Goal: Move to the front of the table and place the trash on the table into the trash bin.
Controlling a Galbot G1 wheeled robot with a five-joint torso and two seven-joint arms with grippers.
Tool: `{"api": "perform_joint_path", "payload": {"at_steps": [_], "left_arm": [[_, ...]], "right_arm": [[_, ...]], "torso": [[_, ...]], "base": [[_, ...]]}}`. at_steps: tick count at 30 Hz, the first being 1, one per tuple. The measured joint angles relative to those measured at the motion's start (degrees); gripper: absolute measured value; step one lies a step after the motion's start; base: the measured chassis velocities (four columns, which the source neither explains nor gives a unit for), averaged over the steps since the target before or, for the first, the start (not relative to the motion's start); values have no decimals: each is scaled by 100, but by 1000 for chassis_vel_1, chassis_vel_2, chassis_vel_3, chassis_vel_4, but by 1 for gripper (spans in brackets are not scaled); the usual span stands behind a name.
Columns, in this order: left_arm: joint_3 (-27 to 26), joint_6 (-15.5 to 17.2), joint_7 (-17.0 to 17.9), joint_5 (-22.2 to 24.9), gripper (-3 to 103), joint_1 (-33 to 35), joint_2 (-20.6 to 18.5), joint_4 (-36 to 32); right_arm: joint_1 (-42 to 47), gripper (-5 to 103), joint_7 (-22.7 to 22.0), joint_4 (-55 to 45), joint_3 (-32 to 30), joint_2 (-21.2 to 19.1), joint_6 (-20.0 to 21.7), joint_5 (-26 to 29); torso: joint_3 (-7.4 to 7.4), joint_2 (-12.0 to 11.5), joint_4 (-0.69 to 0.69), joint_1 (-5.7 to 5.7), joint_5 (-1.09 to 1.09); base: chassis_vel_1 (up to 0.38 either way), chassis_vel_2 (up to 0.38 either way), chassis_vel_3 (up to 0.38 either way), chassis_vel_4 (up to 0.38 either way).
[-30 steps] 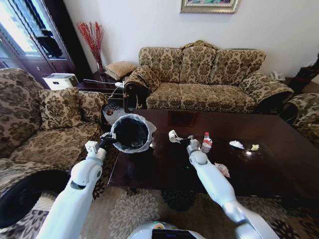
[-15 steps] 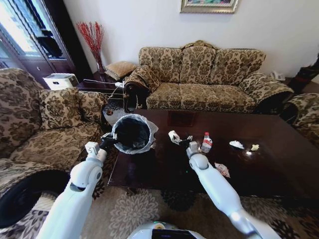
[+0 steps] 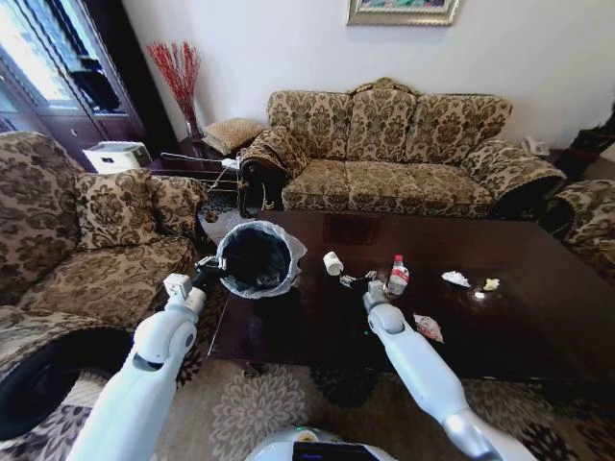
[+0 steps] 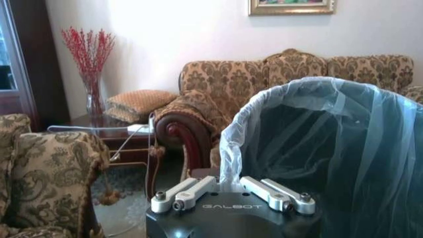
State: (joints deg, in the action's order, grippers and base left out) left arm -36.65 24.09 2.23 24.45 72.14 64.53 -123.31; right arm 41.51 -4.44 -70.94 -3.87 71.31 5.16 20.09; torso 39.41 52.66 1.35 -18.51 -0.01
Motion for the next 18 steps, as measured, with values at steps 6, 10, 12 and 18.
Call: {"api": "perform_joint_path", "payload": {"at_steps": [6, 10, 12, 18], "left_arm": [[-10, -1, -21, 10, 1, -3, -16, -27], [-16, -9, -22, 12, 1, -34, 2, 2], [-15, -9, -21, 12, 1, -61, 13, 21], [16, -23, -22, 13, 1, -66, 36, 37]], "right_arm": [[-490, 90, 102, 707, 124, 298, -52, -133], [-675, 82, 156, 1036, 90, 478, -129, -245], [-768, 72, 207, 1225, 87, 582, -141, -286], [-841, 50, 318, 1470, 119, 691, -139, -344]], "torso": [[0, 0, -1, 0, 0], [0, 0, 0, -1, 1], [0, 0, -1, -1, 0], [1, 0, -3, -1, 0]], "base": [[0, 0, 0, 0], [0, 0, 0, 0], [0, 0, 0, 0], [0, 0, 0, 0]]}}
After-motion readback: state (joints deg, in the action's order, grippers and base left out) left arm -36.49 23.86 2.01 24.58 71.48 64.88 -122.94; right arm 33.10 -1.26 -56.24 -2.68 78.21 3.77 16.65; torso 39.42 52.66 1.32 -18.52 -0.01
